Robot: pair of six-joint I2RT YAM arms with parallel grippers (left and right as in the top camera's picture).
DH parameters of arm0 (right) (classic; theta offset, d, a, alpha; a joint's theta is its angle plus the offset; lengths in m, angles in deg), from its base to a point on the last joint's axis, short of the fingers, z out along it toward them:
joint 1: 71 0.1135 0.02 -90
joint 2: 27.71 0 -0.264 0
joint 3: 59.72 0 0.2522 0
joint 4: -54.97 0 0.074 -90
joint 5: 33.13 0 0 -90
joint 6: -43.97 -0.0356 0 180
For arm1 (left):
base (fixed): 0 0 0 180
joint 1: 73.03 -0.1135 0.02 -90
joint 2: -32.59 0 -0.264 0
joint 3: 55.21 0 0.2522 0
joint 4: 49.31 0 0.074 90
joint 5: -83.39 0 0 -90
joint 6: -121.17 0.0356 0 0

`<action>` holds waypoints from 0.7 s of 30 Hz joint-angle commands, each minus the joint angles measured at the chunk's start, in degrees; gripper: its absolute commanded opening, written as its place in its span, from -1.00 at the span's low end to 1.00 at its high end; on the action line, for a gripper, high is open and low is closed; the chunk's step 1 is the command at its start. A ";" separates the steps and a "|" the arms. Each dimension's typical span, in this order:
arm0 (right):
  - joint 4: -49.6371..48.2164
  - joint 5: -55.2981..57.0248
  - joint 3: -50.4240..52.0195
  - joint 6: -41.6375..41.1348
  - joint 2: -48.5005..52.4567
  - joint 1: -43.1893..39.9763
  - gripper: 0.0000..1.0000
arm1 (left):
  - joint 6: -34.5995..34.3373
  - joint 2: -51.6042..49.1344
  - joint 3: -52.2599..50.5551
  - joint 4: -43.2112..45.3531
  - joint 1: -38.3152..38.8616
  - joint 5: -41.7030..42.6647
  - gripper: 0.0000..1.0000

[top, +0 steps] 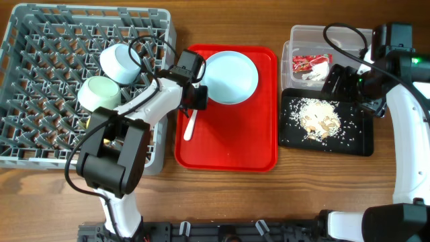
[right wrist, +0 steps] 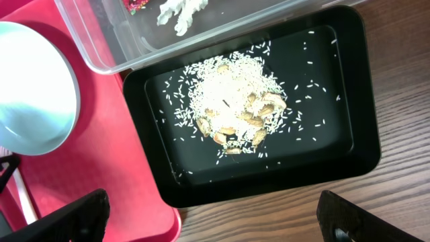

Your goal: Sort waste into correct bins and load items into the dishwasher rack

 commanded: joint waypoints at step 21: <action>0.07 -0.04 -0.26 0.74 -1.29 -0.13 1.00 | 7.48 -3.23 -0.22 -1.22 4.02 -8.48 -0.35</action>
